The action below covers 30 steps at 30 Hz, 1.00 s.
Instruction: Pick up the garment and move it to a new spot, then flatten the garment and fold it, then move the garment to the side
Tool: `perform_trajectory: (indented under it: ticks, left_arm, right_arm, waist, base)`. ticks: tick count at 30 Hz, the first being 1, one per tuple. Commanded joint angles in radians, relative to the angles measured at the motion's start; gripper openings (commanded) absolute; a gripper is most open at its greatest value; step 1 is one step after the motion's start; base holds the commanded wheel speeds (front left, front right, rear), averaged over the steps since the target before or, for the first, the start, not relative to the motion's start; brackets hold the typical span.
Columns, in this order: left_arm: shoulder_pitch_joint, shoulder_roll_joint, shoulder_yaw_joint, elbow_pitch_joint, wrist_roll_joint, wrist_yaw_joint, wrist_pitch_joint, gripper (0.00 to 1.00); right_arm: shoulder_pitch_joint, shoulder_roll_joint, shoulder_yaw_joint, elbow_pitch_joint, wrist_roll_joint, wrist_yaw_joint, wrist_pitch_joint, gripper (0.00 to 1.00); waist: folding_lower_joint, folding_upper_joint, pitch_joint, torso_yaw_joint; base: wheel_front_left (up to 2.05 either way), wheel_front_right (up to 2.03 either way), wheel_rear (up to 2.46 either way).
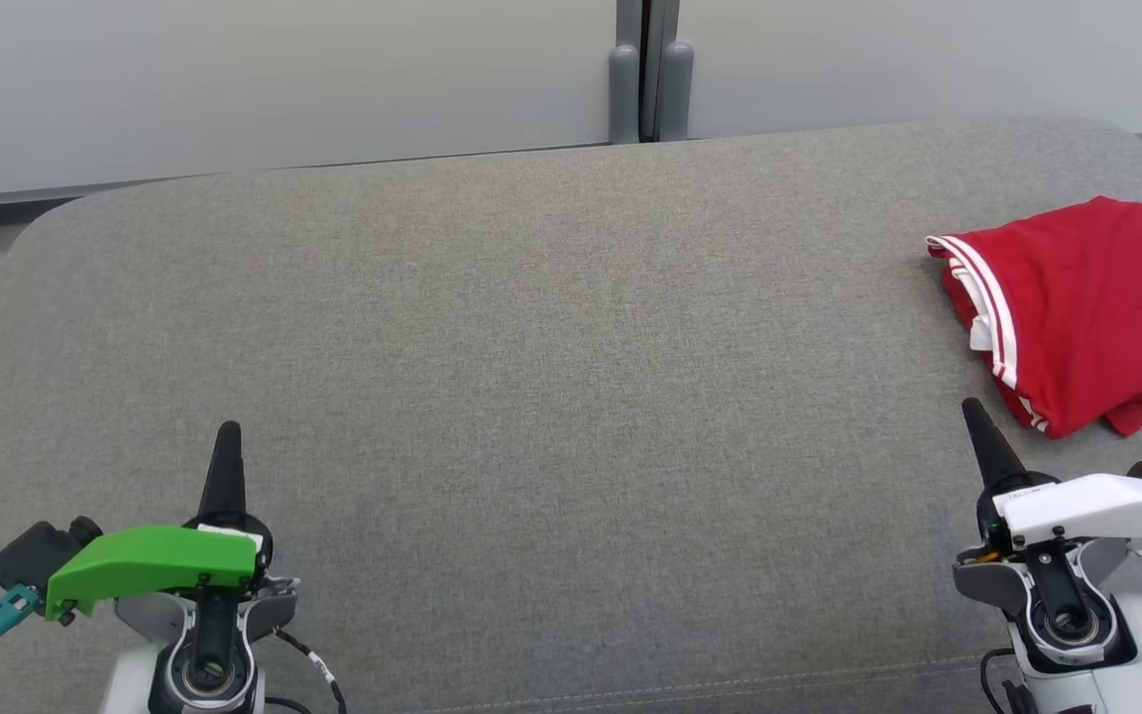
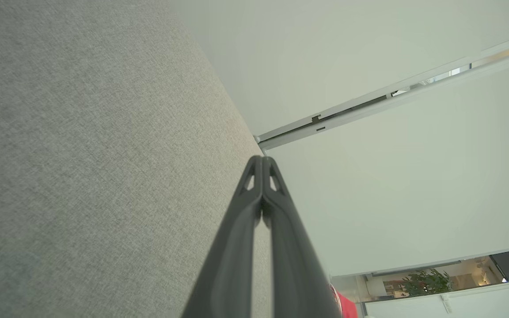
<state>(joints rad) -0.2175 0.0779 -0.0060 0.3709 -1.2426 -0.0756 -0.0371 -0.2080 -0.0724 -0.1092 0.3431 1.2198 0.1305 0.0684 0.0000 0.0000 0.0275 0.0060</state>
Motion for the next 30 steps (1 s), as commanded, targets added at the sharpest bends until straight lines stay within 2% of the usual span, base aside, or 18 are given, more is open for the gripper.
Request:
perform_trajectory:
  ticks: [1,30]
  left_arm:
    - [-0.025,0.000,0.006,0.002,-0.021,-0.009,0.004,0.00]
    - [-0.071,-0.017,0.043,0.042,-0.246,-0.041,0.054,0.00]
  right_arm:
    - [-0.022,-0.005,-0.005,0.001,0.024,0.001,0.006,0.00]
    - [-0.080,-0.003,-0.048,0.072,0.248,0.001,0.066,0.00]
  waist:
    - [0.0000,0.0000,0.000,0.000]
    - [0.0000,0.0000,-0.010,-0.003]
  base:
    - [0.00,0.00,0.00]
    - [0.00,0.00,0.00]
